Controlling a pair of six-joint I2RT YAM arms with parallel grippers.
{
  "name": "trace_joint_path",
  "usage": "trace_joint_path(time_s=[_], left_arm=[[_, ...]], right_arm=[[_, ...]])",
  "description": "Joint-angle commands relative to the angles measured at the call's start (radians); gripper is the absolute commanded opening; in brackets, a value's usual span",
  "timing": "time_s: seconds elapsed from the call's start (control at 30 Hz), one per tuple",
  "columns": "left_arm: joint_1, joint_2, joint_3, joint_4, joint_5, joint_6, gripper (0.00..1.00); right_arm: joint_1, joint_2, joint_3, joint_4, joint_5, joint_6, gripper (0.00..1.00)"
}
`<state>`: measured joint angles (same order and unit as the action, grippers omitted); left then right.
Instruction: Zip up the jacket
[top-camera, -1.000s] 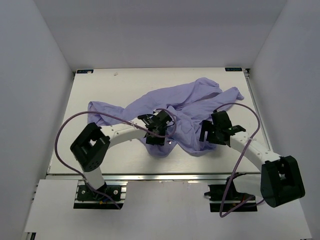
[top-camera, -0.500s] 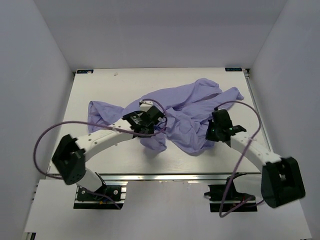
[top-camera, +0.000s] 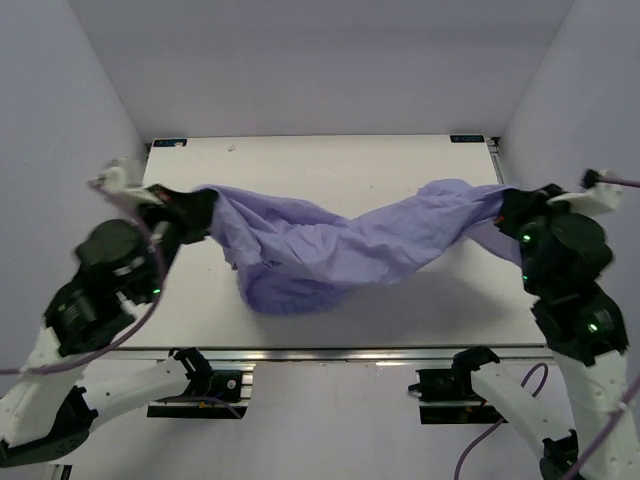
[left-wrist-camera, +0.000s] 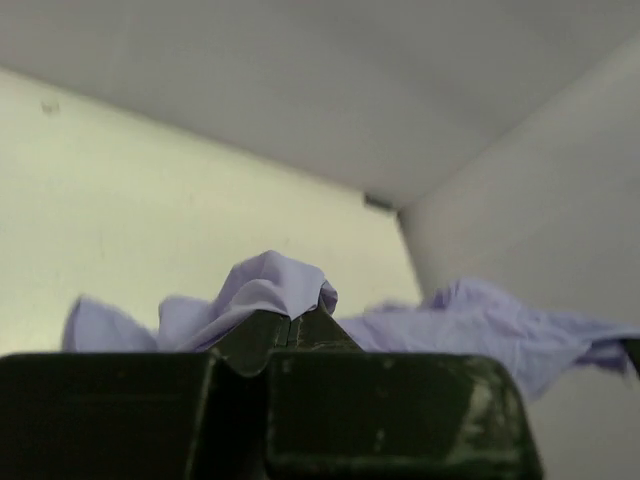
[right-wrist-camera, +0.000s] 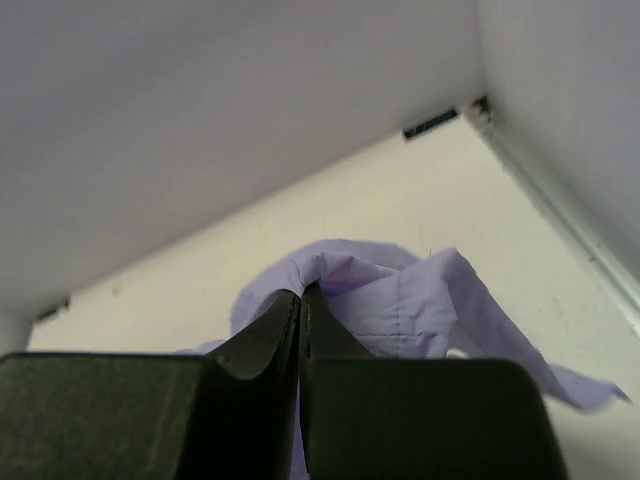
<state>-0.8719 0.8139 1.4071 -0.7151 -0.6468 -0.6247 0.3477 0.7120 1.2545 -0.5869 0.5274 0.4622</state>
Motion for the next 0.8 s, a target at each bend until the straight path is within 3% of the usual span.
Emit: trace_joint_path(time_s=[0.0,0.1,0.33,0.4,0.47,0.5,0.53,0.57,0.67,0.77], left_arm=[[0.002,-0.038,0.097,0.057,-0.117,0.082,0.0],[0.002,0.002,0.145,0.037,-0.277,0.085,0.0],[0.005,0.301,0.265,-0.076,-0.545,0.002,0.0],[0.074,0.392,0.282,-0.061,-0.548,0.013,0.0],[0.225,0.451,0.294,-0.044,-0.31,0.017,0.0],[0.404,0.509,0.283,-0.028,-0.192,0.017,0.0],[0.471,0.542,0.267,-0.005,-0.04,0.016,0.0],[0.512,0.58,0.236,0.065,0.005,0.026,0.0],[0.591,0.792,0.251,0.179,0.142,0.112,0.0],[0.636,1.083,0.461,0.157,0.296,0.12,0.0]], right_arm=[[-0.004,-0.034,0.155,-0.033,0.177,-0.033,0.0],[-0.003,-0.002,0.213,-0.025,0.233,-0.082,0.0],[-0.003,0.19,0.201,0.008,0.324,-0.155,0.0],[-0.019,0.277,0.183,0.033,0.323,-0.166,0.0],[-0.067,0.378,0.172,0.071,0.211,-0.171,0.0],[-0.158,0.415,0.171,0.081,0.131,-0.165,0.0],[-0.209,0.449,0.166,0.12,0.059,-0.148,0.0],[-0.249,0.522,0.148,0.162,-0.081,-0.149,0.0],[-0.372,0.724,0.18,0.231,-0.274,-0.146,0.0],[-0.408,0.962,0.328,0.216,-0.4,-0.164,0.0]])
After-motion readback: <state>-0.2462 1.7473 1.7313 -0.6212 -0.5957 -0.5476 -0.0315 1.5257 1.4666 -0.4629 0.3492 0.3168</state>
